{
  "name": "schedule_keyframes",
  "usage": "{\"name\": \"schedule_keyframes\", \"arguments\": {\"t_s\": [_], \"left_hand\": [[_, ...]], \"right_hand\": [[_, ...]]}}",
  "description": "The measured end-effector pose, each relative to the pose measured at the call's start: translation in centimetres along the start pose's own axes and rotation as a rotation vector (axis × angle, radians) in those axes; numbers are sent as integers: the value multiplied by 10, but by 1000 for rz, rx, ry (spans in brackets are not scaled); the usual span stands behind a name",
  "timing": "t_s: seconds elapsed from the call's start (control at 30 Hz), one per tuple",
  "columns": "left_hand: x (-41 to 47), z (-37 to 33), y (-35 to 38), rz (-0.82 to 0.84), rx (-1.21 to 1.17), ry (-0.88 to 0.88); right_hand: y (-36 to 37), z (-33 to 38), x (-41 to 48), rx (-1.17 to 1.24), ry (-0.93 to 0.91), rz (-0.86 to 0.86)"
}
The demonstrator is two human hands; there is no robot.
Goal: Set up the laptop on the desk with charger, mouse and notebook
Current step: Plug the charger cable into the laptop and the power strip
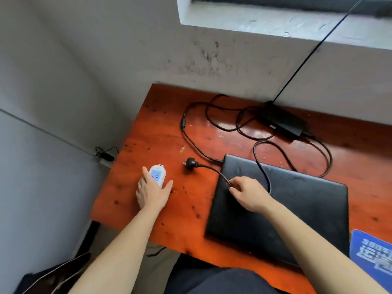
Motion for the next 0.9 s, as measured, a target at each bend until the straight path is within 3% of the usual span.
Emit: {"name": "schedule_keyframes", "arguments": {"t_s": [0.13, 0.47, 0.57, 0.77, 0.9], "left_hand": [[-26, 15, 4, -75, 2, -81], [-20, 23, -1, 33, 163, 87], [-20, 25, 0, 55, 190, 90], [-14, 26, -3, 96, 211, 111], [-17, 30, -7, 122, 204, 103]], "right_hand": [[9, -14, -8, -142, 22, 81], [10, 75, 39, -257, -189, -154], [28, 104, 52, -340, -228, -127], [48, 104, 71, 38, -40, 52], [49, 94, 54, 143, 52, 128]]}}
Point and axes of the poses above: each hand's wrist, its own x-axis towards the middle knuckle, its own y-axis out of the palm, z = x × y, the point moved 9 cm from there along x, towards the middle knuckle, and after that the axes turned 12 degrees about -x, right-handed, at the moved point
